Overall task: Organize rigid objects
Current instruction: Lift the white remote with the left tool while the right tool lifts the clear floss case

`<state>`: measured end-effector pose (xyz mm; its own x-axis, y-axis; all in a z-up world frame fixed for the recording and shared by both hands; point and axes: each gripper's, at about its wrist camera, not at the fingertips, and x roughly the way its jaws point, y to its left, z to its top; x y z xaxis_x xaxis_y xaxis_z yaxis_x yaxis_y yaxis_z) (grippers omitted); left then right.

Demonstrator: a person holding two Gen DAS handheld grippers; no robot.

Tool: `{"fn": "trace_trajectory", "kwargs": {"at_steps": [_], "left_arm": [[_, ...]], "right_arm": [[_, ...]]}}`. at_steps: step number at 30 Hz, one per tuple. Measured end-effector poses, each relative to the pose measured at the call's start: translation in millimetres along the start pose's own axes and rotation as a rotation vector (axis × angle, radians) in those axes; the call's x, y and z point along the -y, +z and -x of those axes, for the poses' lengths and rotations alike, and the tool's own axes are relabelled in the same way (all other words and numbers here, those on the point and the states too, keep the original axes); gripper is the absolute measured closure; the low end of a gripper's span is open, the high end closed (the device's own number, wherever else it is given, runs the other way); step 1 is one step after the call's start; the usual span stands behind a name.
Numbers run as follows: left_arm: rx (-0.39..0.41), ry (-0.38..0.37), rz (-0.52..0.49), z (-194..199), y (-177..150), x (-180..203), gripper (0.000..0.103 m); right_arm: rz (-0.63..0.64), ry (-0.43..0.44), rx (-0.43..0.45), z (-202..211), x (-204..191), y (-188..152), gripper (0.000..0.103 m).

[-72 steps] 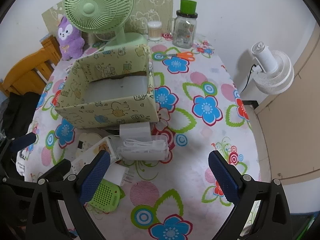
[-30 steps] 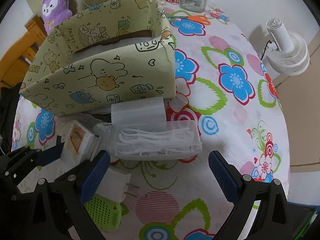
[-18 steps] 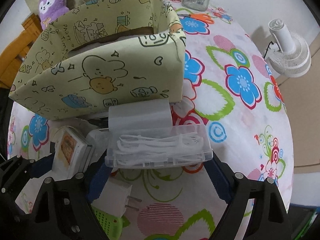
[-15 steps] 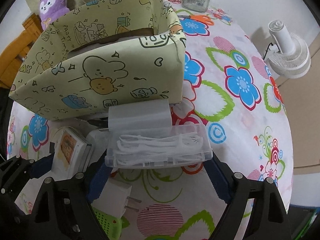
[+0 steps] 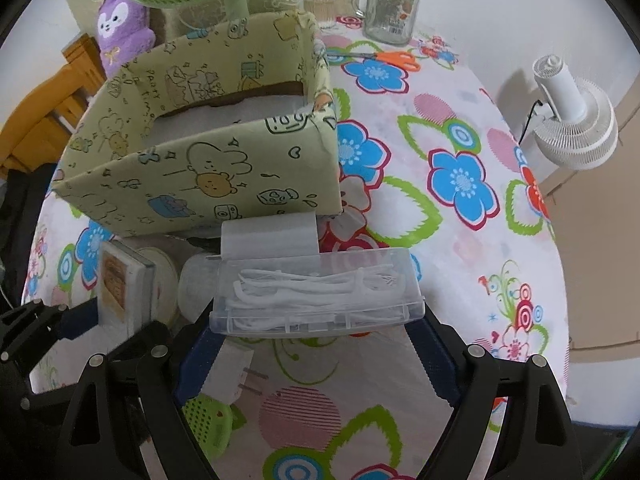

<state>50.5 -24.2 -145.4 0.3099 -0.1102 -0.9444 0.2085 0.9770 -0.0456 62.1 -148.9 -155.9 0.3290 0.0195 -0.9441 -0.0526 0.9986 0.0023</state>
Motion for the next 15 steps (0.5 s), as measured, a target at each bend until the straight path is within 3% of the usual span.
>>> {"fn": "trace_trajectory", "kwargs": {"at_steps": [15], "left_arm": [[0.078, 0.053, 0.062, 39, 1, 5, 0.058]], "right_arm": [[0.065, 0.046, 0.071, 39, -3, 1, 0.014]]}}
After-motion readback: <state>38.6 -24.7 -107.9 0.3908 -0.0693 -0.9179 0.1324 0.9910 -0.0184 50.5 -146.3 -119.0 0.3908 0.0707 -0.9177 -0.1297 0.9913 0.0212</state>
